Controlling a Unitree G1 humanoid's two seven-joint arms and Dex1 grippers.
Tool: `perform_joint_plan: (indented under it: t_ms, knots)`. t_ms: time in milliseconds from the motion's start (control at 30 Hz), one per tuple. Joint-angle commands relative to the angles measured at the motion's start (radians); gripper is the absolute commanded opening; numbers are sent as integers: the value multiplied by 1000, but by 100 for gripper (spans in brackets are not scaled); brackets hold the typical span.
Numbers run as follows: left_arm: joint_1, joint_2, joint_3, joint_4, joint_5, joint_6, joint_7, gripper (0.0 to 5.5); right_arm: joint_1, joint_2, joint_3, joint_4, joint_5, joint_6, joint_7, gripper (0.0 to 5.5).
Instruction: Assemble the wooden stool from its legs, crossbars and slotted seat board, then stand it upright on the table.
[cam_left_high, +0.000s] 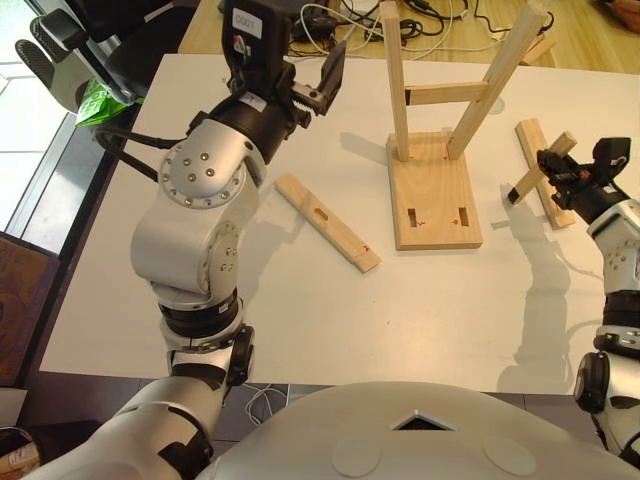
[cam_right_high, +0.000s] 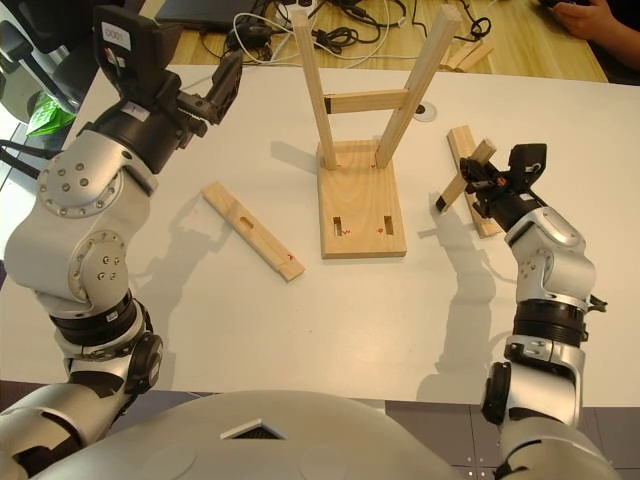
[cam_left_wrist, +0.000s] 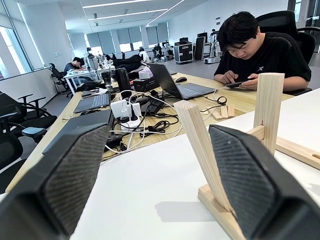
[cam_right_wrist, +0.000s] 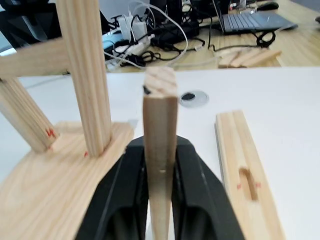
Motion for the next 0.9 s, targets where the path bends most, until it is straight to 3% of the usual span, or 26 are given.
perform_joint_plan:
  t_ms: [33, 233, 467, 700, 900]
  knots:
    - [-24, 14, -10, 20, -10, 13, -24, 369, -230, -39, -19, 248, -96, -199, -117, 39]
    - [-49, 15, -28, 46, -15, 6, -53, 369, -396, -83, 104, 714, -342, -451, -286, 39]
    - [-59, 19, -40, 56, -22, 10, -72, 369, -348, -49, 91, 874, -357, -555, -279, 39]
    - [-29, 1, -33, 17, -16, 32, -39, 369, -221, 28, 4, 614, -159, -455, 1, 39]
    - [-13, -6, -26, 0, -14, 39, -17, 369, 16, 82, 35, 140, -94, -246, 0, 39]
